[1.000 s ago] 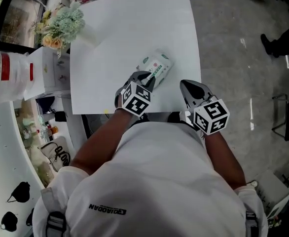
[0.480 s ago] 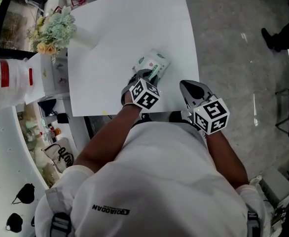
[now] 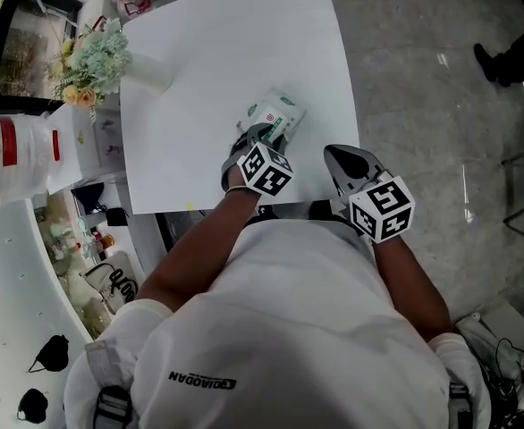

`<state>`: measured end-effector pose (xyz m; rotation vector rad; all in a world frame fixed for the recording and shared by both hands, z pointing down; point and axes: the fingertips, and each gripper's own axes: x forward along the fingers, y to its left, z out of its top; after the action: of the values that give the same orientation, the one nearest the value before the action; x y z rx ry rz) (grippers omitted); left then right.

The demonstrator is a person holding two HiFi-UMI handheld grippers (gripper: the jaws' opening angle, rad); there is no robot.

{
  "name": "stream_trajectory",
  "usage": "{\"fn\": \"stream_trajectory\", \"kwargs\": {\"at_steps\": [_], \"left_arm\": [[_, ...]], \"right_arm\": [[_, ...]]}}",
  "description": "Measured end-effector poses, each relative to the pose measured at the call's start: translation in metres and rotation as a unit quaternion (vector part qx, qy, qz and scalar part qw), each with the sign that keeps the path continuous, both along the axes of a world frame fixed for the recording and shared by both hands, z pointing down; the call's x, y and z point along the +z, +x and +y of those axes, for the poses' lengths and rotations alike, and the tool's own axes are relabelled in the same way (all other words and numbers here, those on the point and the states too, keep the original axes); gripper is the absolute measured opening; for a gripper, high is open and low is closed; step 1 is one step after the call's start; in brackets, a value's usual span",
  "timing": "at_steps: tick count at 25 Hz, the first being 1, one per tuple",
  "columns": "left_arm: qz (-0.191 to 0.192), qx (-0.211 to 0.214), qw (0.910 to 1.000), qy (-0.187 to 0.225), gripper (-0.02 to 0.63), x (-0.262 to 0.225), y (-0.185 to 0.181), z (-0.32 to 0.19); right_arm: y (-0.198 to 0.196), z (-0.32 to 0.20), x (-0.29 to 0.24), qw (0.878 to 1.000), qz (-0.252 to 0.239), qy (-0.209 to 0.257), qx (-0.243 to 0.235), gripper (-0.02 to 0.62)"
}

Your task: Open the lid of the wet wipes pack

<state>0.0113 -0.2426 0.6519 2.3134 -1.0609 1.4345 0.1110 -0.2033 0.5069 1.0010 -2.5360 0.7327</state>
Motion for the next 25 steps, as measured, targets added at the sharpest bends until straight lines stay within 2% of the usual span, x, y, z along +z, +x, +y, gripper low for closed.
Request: {"fn": "stream_trajectory", "kwargs": {"at_steps": [4, 7, 10, 14, 18, 22, 25], "left_arm": [[-0.012, 0.000, 0.9999, 0.006, 0.140, 0.003, -0.001, 0.000], [-0.001, -0.009, 1.0000, -0.002, 0.140, 0.003, -0.002, 0.000], [0.039, -0.033, 0.9984, -0.025, 0.121, 0.002, -0.004, -0.002], [0.103, -0.064, 0.9908, -0.060, 0.101, -0.006, -0.003, -0.002], [0.145, -0.081, 0.9831, -0.077, 0.084, -0.011, -0.004, -0.002], [0.192, -0.103, 0.9718, -0.092, 0.072, -0.020, -0.008, -0.006], [0.214, -0.107, 0.9666, -0.093, 0.063, -0.028, -0.009, -0.009]], "right_arm": [[-0.002, -0.001, 0.001, 1.000, -0.001, -0.001, -0.001, 0.006], [-0.003, -0.001, 0.001, 1.000, -0.001, -0.001, -0.002, 0.006], [-0.004, -0.002, 0.001, 1.000, -0.001, 0.000, -0.001, 0.006], [-0.004, -0.003, 0.000, 1.000, 0.000, 0.000, 0.002, 0.006], [-0.007, -0.003, -0.001, 1.000, 0.001, 0.002, 0.003, 0.006], [-0.009, -0.003, -0.004, 1.000, 0.005, 0.006, 0.004, 0.006], [-0.008, -0.004, -0.005, 1.000, 0.006, 0.005, 0.008, 0.006]]}}
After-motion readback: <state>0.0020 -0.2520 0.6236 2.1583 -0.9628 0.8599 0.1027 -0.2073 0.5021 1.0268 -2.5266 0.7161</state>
